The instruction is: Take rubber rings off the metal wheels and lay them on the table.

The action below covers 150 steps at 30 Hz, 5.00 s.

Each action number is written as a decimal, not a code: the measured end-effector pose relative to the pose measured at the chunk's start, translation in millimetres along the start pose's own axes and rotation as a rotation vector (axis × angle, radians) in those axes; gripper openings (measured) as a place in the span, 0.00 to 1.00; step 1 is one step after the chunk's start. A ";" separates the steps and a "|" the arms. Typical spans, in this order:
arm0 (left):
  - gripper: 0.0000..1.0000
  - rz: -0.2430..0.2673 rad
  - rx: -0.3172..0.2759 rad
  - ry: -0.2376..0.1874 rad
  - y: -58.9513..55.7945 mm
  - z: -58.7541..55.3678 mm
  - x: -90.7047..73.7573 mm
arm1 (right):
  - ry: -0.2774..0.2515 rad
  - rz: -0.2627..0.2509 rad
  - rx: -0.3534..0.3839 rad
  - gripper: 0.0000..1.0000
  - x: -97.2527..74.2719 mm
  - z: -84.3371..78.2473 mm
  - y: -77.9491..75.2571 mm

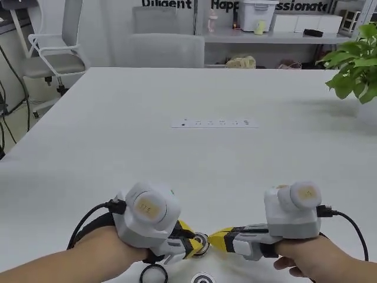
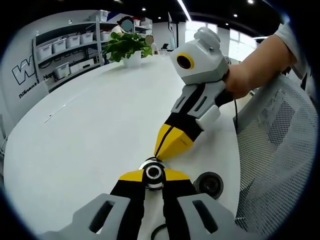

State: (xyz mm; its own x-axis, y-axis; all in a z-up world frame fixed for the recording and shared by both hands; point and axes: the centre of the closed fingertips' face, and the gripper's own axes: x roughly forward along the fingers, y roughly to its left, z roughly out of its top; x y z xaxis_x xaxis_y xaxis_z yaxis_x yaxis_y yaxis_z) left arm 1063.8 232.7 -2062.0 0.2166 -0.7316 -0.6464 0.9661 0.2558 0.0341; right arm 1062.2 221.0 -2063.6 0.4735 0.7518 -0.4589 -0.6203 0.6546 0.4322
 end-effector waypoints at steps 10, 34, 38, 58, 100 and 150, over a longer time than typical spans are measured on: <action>0.07 0.004 -0.001 0.004 -0.4 0.4 0.8 | -0.008 0.012 0.023 0.00 -0.3 1.6 0.3; 0.07 -0.002 0.001 0.011 -0.6 0.8 2.5 | -0.002 0.033 -0.002 0.00 2.9 1.2 9.4; 0.07 -0.003 0.004 0.010 -2.0 0.9 2.9 | -0.028 0.070 -0.021 0.00 5.8 6.9 18.1; 0.07 -0.003 0.004 0.005 -4.2 0.4 3.0 | -0.017 0.034 -0.021 0.00 0.6 1.9 8.5; 0.30 -0.022 0.002 -0.031 -2.2 7.8 -36.3 | -0.053 0.064 0.036 0.00 -6.4 11.6 10.3; 0.64 0.065 -0.104 -0.174 -28.2 0.6 -132.5 | -0.050 0.110 0.047 0.00 -10.1 18.0 27.9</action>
State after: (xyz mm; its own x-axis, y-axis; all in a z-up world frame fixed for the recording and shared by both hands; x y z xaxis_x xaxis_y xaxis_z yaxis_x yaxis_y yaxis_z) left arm 1008.0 322.1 -1976.8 0.3076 -0.8073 -0.5036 0.9315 0.3634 -0.0136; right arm 1051.4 233.1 -2032.9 0.4352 0.8217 -0.3681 -0.6411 0.5698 0.5141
